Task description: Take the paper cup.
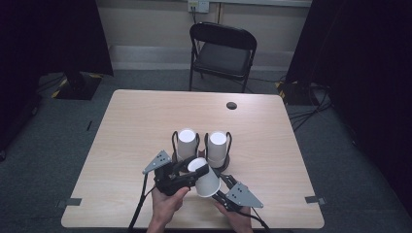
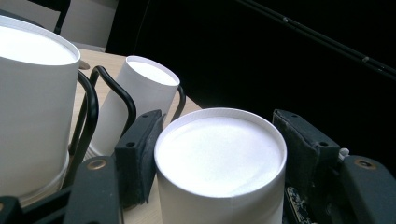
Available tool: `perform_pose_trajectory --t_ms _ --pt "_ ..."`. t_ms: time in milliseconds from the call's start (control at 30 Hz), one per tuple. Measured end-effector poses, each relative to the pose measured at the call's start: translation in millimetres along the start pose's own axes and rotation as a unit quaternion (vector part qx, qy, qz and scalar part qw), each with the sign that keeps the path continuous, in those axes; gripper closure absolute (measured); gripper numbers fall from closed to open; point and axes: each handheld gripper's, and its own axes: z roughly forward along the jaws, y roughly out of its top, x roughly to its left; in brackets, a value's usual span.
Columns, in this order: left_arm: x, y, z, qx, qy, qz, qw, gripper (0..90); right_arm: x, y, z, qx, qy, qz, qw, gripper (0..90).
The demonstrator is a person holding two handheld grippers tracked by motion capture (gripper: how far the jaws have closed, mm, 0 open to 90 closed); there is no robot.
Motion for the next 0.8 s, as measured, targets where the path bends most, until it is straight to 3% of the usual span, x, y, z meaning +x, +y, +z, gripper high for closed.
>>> perform_pose_trajectory --t_ms 233,367,800 --pt "4.5 1.3 -0.5 0.001 -0.010 -0.002 0.9999 34.1 0.1 1.0 -2.9 -0.004 0.005 -0.005 1.0000 75.8" --pt "3.5 0.3 -0.6 0.004 0.000 0.015 0.9999 32.4 1.0 1.4 -3.8 -0.005 0.011 -0.003 0.9999 78.4" --pt "3.6 0.0 -1.3 -0.012 0.010 0.023 0.9996 32.4 -0.6 3.6 -8.1 0.000 0.013 0.007 0.9999 81.4"
